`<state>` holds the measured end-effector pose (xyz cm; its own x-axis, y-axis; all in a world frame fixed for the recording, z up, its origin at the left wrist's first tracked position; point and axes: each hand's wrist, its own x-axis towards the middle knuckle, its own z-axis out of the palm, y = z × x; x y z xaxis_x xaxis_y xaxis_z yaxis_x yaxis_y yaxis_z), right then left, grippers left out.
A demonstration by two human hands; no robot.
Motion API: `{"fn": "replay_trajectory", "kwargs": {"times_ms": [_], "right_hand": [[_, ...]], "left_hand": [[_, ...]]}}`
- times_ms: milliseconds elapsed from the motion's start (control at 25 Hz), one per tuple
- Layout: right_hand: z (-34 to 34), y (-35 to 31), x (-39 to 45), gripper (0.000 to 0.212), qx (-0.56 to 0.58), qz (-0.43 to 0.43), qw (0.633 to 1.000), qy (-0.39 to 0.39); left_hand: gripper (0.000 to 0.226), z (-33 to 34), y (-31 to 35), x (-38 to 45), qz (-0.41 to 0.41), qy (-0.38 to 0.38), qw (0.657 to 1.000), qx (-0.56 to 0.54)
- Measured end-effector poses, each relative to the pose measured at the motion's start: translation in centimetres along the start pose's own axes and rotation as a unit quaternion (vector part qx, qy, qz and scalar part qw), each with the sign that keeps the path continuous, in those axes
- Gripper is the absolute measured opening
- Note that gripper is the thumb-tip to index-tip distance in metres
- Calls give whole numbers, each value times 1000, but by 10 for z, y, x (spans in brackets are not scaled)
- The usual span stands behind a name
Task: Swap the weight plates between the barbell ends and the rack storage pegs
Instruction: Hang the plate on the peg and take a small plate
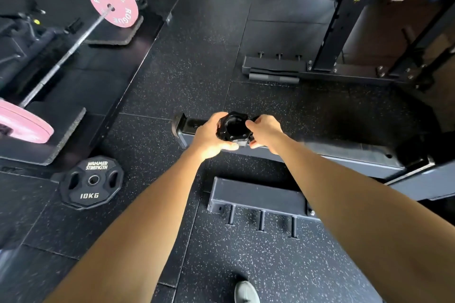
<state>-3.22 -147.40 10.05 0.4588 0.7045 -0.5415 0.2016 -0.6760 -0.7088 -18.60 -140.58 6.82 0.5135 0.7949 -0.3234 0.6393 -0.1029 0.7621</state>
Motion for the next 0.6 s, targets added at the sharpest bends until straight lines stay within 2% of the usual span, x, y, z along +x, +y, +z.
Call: {"fn": "replay_trajectory", "kwargs": {"times_ms": [120, 240, 360, 480, 600], "right_hand": [[-3, -1, 8, 18, 1, 6, 1000, -15], [-3, 1, 8, 27, -46, 24, 998, -18], [-7, 1, 4, 44, -112, -27, 991, 70], [-22, -10, -16, 52, -198, -153, 958, 139], [-36, -28, -50, 55, -236, -232, 933, 142]], "left_hand": [[94, 1, -2, 7, -8, -2, 1000, 6], [106, 3, 4, 2, -22, -8, 999, 31], [118, -3, 16, -11, -23, 10, 999, 38], [92, -28, 35, -35, 18, 80, 991, 103], [80, -58, 54, -65, 56, 122, 982, 132]]}}
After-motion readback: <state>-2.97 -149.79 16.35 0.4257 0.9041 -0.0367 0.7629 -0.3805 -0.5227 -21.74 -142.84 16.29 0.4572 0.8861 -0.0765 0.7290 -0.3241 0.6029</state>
